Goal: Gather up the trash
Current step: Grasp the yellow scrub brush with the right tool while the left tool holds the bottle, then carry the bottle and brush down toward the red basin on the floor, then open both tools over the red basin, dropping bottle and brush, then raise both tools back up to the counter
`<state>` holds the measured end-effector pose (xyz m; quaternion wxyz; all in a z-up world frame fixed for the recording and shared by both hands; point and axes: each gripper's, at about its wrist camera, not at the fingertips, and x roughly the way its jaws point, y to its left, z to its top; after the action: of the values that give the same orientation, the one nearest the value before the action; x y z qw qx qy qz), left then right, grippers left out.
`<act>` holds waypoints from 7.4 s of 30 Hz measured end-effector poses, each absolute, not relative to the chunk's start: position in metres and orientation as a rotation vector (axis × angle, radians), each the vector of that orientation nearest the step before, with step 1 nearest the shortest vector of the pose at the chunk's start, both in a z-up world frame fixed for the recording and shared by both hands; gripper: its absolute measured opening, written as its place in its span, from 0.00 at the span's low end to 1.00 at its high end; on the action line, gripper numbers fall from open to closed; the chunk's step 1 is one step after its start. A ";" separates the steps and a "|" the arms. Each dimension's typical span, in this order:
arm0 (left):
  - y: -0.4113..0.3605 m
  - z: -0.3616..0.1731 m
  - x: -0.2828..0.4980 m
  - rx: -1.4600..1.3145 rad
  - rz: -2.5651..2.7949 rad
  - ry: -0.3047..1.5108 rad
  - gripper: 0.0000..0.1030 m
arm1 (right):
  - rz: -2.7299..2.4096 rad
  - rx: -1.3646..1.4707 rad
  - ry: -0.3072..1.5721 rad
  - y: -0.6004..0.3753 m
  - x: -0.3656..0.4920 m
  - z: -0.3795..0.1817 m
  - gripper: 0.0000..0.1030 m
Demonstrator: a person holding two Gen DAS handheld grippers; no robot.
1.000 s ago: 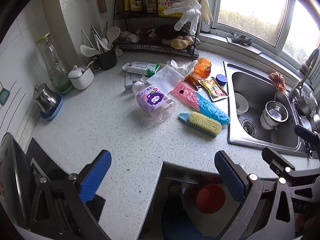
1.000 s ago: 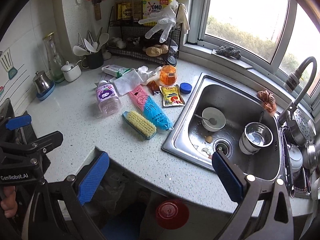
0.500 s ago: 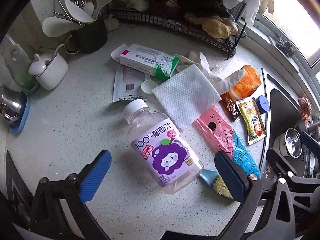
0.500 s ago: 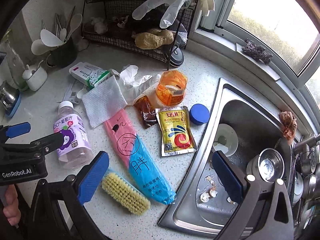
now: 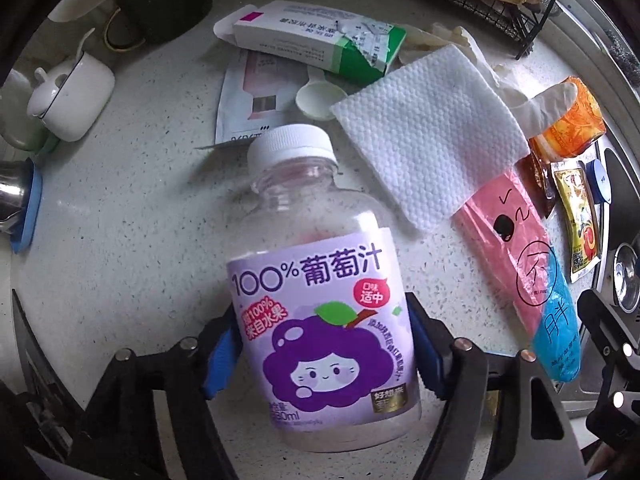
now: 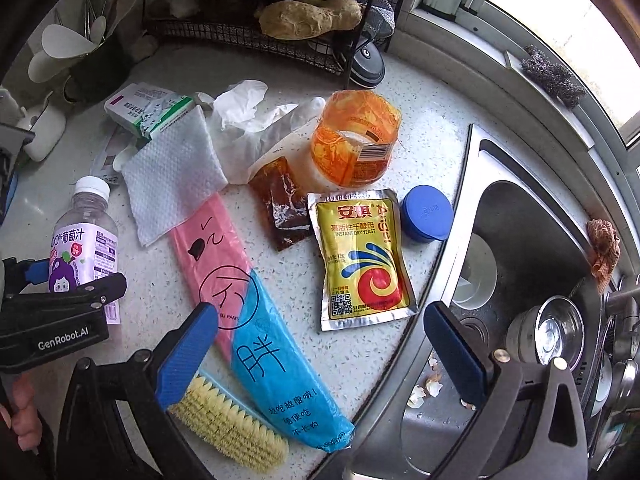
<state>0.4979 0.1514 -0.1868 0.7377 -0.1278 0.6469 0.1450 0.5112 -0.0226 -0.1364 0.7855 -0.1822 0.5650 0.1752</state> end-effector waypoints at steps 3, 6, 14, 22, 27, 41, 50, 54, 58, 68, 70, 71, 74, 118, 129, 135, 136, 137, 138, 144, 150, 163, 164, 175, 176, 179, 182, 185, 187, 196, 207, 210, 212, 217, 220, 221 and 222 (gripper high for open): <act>0.156 -0.188 0.481 -0.279 0.322 1.390 0.67 | 0.444 -0.402 1.226 -0.019 0.496 -0.129 1.00; 0.159 -0.184 0.457 -0.285 0.304 1.349 0.66 | 0.525 -0.417 1.222 -0.014 0.477 -0.119 1.00; 0.156 -0.169 0.393 -0.283 0.267 1.279 0.65 | 0.718 -0.498 1.239 -0.001 0.427 -0.116 0.89; 0.161 -0.167 0.373 -0.283 0.275 1.267 0.65 | 0.799 -0.602 1.301 0.015 0.403 -0.138 0.64; 0.159 -0.167 0.368 -0.267 0.271 1.261 0.65 | 0.795 -0.667 1.316 0.023 0.391 -0.146 0.44; 0.103 -0.120 0.312 -0.302 0.362 1.152 0.65 | 0.913 -0.521 1.186 -0.057 0.337 -0.067 0.36; -0.007 -0.087 0.241 -0.330 0.550 1.068 0.65 | 1.114 -0.512 1.053 -0.158 0.295 -0.037 0.35; -0.051 -0.075 0.217 -0.329 0.608 1.049 0.65 | 1.155 -0.525 1.033 -0.191 0.276 -0.040 0.35; -0.084 -0.070 0.191 -0.356 0.627 1.045 0.65 | 1.191 -0.520 1.050 -0.217 0.262 -0.052 0.34; -0.132 -0.101 0.131 -0.394 0.610 1.114 0.65 | 1.170 -0.519 1.102 -0.247 0.213 -0.079 0.34; -0.138 -0.113 0.121 -0.410 0.588 1.134 0.65 | 1.148 -0.515 1.132 -0.253 0.203 -0.091 0.34; -0.142 -0.120 0.115 -0.417 0.574 1.140 0.65 | 1.138 -0.512 1.146 -0.255 0.199 -0.096 0.34; -0.151 -0.141 0.101 -0.427 0.535 1.168 0.65 | 1.105 -0.514 1.170 -0.263 0.183 -0.114 0.34; -0.140 -0.715 0.151 -0.705 0.265 1.425 0.66 | 0.918 -0.668 1.400 -0.195 0.225 -0.647 0.09; -0.143 -0.716 0.158 -0.653 0.262 1.432 0.66 | 0.911 -0.657 1.405 -0.213 0.225 -0.645 0.08; -0.139 -0.717 0.157 -0.662 0.220 1.412 0.78 | 0.903 -0.657 1.411 -0.214 0.224 -0.650 0.08; -0.139 -0.717 0.157 -0.648 0.224 1.414 0.80 | 0.898 -0.656 1.414 -0.214 0.223 -0.650 0.08; -0.140 -0.716 0.156 -0.632 0.227 1.417 0.80 | 0.894 -0.658 1.414 -0.215 0.223 -0.649 0.08; -0.141 -0.714 0.156 -0.616 0.230 1.416 0.80 | 0.891 -0.660 1.413 -0.215 0.223 -0.647 0.08; -0.138 -0.680 0.141 -0.602 0.239 1.409 0.81 | 0.901 -0.674 1.398 -0.216 0.213 -0.623 0.08; -0.129 -0.609 0.113 -0.547 0.316 1.370 0.81 | 0.945 -0.656 1.364 -0.208 0.193 -0.566 0.08; -0.122 -0.369 0.056 -0.500 0.521 1.197 0.81 | 0.973 -0.625 1.187 -0.209 0.152 -0.351 0.08; -0.122 -0.349 0.051 -0.497 0.540 1.179 0.81 | 0.974 -0.627 1.165 -0.210 0.150 -0.334 0.08; -0.132 -0.176 0.030 -0.445 0.675 1.001 0.83 | 0.946 -0.595 0.872 -0.228 0.131 -0.161 0.80; -0.130 -0.162 0.031 -0.436 0.679 0.985 0.83 | 0.942 -0.581 0.856 -0.229 0.131 -0.150 0.82; -0.128 -0.127 0.036 -0.408 0.688 0.939 0.83 | 0.944 -0.541 0.820 -0.231 0.137 -0.122 0.93; -0.123 -0.100 0.044 -0.383 0.691 0.905 0.83 | 0.938 -0.519 0.788 -0.229 0.146 -0.100 0.96; -0.117 -0.076 0.056 -0.354 0.687 0.880 0.83 | 0.923 -0.504 0.753 -0.227 0.156 -0.086 1.00; -0.116 -0.061 0.066 -0.336 0.683 0.869 0.83 | 0.910 -0.497 0.735 -0.225 0.163 -0.072 1.00; -0.096 -0.033 0.143 -0.279 0.652 0.863 0.83 | 0.848 -0.460 0.707 -0.214 0.216 -0.040 1.00; -0.034 -0.055 0.251 -0.309 0.712 0.960 0.83 | 0.875 -0.490 0.794 -0.152 0.314 -0.058 1.00; -0.011 -0.068 0.276 -0.344 0.738 0.995 0.83 | 0.918 -0.508 0.846 -0.133 0.338 -0.072 1.00; 0.004 -0.078 0.290 -0.358 0.762 1.018 0.83 | 0.948 -0.521 0.888 -0.119 0.352 -0.085 1.00; 0.035 -0.110 0.321 -0.380 0.809 1.087 0.83 | 1.000 -0.552 0.979 -0.084 0.387 -0.123 1.00; 0.052 -0.130 0.334 -0.399 0.826 1.117 0.83 | 1.028 -0.562 1.012 -0.065 0.401 -0.143 0.99; 0.057 -0.136 0.337 -0.404 0.831 1.124 0.83 | 1.034 -0.570 1.019 -0.059 0.405 -0.149 0.99; 0.061 -0.141 0.340 -0.407 0.834 1.128 0.83 | 1.040 -0.577 1.024 -0.055 0.408 -0.154 0.99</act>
<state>0.3403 0.0609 -0.1405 0.7449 -0.1858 0.5153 0.3809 0.4082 -0.0545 -0.1537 0.7077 -0.2596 0.4611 0.4682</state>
